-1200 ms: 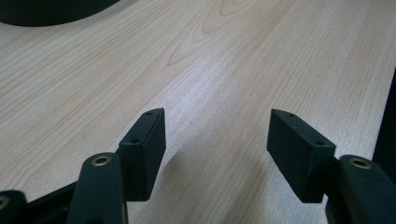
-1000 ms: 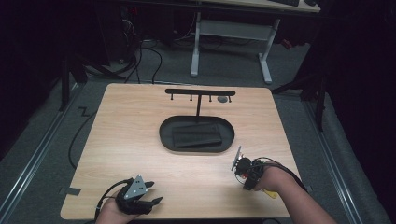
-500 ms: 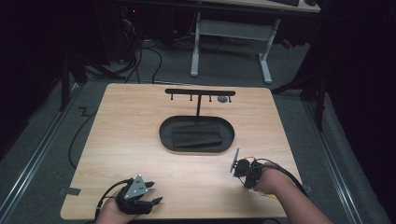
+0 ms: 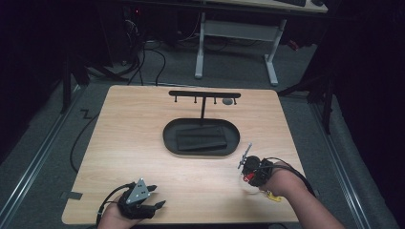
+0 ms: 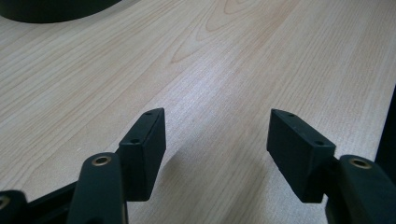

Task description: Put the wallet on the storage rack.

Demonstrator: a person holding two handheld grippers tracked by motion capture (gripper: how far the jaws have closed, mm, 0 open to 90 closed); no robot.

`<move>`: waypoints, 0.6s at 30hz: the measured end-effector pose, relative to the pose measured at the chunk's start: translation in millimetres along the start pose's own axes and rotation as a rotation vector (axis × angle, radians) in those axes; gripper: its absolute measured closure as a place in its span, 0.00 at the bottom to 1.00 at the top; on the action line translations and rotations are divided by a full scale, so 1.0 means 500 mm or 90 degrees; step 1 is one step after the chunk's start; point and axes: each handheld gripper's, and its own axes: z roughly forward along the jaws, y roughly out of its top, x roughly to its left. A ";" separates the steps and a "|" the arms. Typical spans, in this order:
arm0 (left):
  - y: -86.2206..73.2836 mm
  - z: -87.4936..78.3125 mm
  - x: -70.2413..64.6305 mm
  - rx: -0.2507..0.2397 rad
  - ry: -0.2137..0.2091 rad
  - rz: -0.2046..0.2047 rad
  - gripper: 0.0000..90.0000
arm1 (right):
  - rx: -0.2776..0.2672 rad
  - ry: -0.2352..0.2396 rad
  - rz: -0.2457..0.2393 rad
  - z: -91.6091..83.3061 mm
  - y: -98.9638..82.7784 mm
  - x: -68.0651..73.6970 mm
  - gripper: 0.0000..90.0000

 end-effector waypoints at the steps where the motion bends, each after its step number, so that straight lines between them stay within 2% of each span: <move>1: 0.000 0.000 0.000 0.000 0.001 0.000 0.42 | 0.000 0.000 0.000 0.000 0.000 0.000 0.97; 2: -0.001 -0.001 0.001 0.000 0.002 -0.002 0.42 | -0.010 -0.004 0.005 -0.015 -0.005 -0.003 0.97; 5: -0.003 -0.001 0.002 -0.002 0.003 -0.004 0.42 | -0.016 -0.017 0.002 -0.030 -0.009 -0.005 0.97; 6: -0.003 -0.002 0.003 -0.002 0.003 -0.006 0.42 | -0.024 -0.027 0.003 -0.046 -0.014 -0.007 0.97; 7: -0.003 -0.002 0.003 -0.002 0.003 -0.006 0.42 | -0.024 -0.027 0.003 -0.046 -0.014 -0.007 0.97; 9: -0.002 -0.001 0.004 -0.002 0.003 -0.006 0.42 | -0.035 -0.049 0.007 -0.077 -0.018 -0.010 0.97; 13: -0.001 0.001 0.003 -0.002 0.003 -0.004 0.42 | -0.047 -0.065 0.010 -0.103 -0.021 -0.012 0.98; 15: -0.001 0.002 0.003 -0.001 0.002 -0.003 0.42 | -0.052 -0.079 0.010 -0.127 -0.023 -0.015 0.98; 18: -0.001 0.002 0.004 -0.001 0.002 -0.001 0.42 | -0.051 -0.085 0.005 -0.137 -0.022 -0.015 0.98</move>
